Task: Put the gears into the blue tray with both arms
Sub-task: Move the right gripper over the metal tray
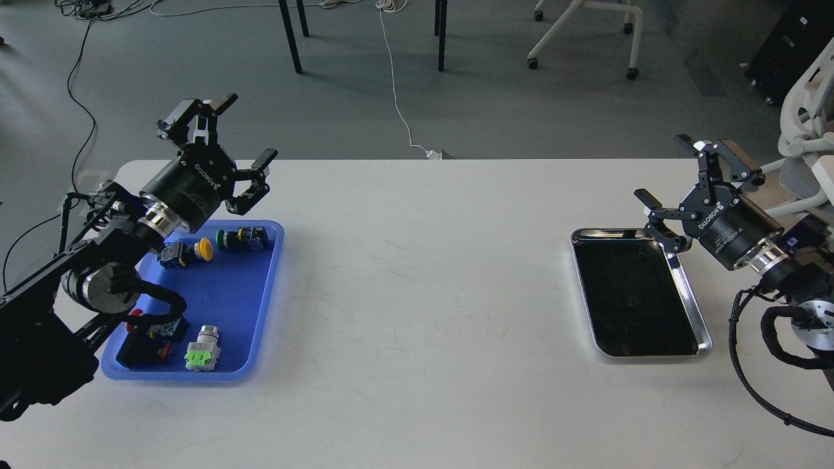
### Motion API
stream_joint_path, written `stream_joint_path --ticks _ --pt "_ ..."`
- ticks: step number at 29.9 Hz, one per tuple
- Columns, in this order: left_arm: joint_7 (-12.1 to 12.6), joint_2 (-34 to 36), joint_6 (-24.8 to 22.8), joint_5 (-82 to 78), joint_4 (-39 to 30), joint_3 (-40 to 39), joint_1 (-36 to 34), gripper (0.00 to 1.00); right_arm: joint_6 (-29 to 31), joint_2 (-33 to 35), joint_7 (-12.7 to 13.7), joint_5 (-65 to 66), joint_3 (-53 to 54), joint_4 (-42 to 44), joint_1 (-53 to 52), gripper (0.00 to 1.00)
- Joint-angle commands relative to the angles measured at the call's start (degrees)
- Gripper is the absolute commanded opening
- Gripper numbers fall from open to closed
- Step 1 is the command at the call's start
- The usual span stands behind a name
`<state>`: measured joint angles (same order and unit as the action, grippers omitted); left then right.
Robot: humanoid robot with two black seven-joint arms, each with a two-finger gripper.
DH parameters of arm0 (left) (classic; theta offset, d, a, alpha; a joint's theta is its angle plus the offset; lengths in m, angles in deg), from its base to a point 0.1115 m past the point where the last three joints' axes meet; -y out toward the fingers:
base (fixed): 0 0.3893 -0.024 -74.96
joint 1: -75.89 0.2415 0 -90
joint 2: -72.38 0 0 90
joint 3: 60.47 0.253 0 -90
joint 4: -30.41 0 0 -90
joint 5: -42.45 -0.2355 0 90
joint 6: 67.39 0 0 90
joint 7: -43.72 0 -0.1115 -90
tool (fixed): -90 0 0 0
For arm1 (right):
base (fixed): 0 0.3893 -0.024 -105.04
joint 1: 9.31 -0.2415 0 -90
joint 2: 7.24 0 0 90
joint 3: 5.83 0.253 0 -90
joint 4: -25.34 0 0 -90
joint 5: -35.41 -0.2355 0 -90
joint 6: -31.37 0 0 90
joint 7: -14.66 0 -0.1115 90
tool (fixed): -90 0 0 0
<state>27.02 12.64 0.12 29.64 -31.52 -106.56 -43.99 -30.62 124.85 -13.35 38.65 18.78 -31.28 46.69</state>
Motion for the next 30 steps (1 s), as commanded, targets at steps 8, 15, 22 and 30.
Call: stream_joint_path --ticks 8,15,22,30 --pt "-0.26 -1.88 -0.53 0.15 1.28 -0.85 0.0 0.98 -0.01 0.8 0.0 -0.08 1.5 -0.25 0.87 0.99" --pt "-3.59 -1.35 -3.52 0.07 4.01 -1.46 -0.79 0.98 -0.01 4.84 0.0 0.01 1.5 -0.42 -0.36 0.99" --pt "-8.26 -1.08 -4.05 0.07 2.96 -1.37 -0.71 0.98 -0.01 9.15 0.0 1.41 2.38 -0.77 -2.03 0.99" --pt "-8.35 -1.61 -4.14 0.07 1.29 -1.64 -0.71 0.98 -0.01 15.21 0.0 22.91 1.85 -3.76 -8.71 0.99"
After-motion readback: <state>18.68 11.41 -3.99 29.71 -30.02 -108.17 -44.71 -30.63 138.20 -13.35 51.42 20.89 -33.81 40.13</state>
